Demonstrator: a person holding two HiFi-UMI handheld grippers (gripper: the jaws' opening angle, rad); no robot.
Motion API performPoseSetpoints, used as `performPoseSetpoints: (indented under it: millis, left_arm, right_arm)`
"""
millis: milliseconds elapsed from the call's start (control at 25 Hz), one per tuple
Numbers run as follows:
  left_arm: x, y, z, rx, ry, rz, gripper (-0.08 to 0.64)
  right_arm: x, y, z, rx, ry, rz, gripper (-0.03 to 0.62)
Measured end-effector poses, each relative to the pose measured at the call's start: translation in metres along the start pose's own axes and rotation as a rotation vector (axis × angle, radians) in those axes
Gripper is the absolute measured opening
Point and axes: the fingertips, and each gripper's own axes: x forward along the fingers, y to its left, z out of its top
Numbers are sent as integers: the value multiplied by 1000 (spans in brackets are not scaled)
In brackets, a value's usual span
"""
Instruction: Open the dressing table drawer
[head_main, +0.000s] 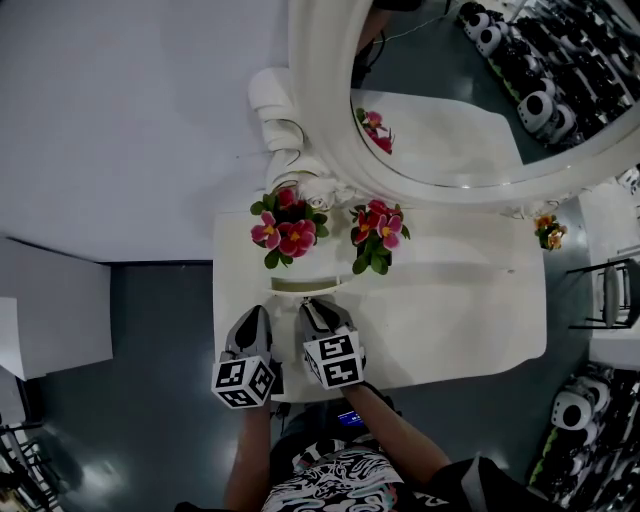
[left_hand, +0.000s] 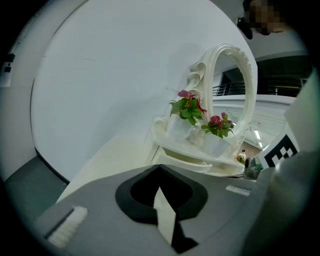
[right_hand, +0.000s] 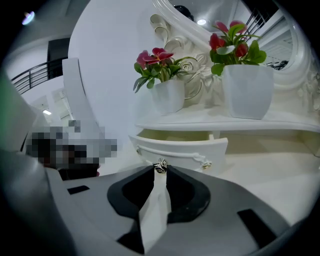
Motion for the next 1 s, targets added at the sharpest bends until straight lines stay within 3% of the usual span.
performPoseSetpoints:
  millis: [360,480,640,1000]
  left_arm:
    - [-5,1,0,3,3,6,2]
    - [-3,1,2,6,1,6,2]
    - [-2,1,2,7,1,7,2]
    - [-5,2,2,8,-1,10,2]
  right_arm:
    - [5,1,2,47,-17,-4,87]
    - [10,0,5,61,-18,-2,117]
    - [10,3,5,22,-17,10,81]
    - [-2,7,-7,5,-14,18,78]
